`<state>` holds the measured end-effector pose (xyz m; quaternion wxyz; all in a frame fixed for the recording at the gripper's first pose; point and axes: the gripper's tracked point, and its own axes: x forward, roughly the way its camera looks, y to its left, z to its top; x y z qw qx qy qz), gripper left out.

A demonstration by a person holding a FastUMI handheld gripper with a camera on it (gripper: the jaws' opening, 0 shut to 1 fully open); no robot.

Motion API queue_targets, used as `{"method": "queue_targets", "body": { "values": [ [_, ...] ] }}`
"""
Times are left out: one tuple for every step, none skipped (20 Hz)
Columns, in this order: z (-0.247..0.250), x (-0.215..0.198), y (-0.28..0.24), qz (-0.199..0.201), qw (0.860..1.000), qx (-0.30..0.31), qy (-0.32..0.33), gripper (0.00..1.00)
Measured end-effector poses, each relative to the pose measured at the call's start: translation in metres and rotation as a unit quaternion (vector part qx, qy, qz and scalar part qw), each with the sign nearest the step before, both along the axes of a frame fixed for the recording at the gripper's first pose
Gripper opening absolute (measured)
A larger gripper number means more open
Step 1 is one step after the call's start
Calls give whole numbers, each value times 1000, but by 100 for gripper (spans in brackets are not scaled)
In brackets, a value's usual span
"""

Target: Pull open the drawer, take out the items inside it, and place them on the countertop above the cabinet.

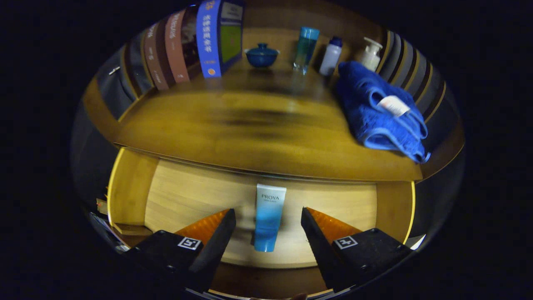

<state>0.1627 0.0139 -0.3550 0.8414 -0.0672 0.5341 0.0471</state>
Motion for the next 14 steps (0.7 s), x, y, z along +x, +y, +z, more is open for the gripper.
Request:
{"method": "queue_targets", "body": {
  "values": [
    [-9,-1,-3,-3,1000,-7,8,100],
    [-18,-4,-4,-8,1000,-10,20,100],
    [-25,-5,-4,-13,999,-7,37,100],
    [-33,-7,-4,-14,999,2,47,95],
    [-39,-9,-3,-11,998,4,57,91],
    [-43,-9,-4,-16,998,-3,62,87],
    [-45,-10,-2,-19,998,-2,67,83],
    [-49,-10,0,-21,997,6,73,79],
    [-49,-13,2,-26,996,18,80,75],
    [-42,-22,2,-33,994,20,98,66],
    [-52,-17,3,-29,995,20,93,57],
    [-38,-17,0,-16,996,15,88,48],
    [-44,-16,1,-10,997,11,80,40],
    [-35,-13,3,-10,997,22,72,31]
  ]
}}
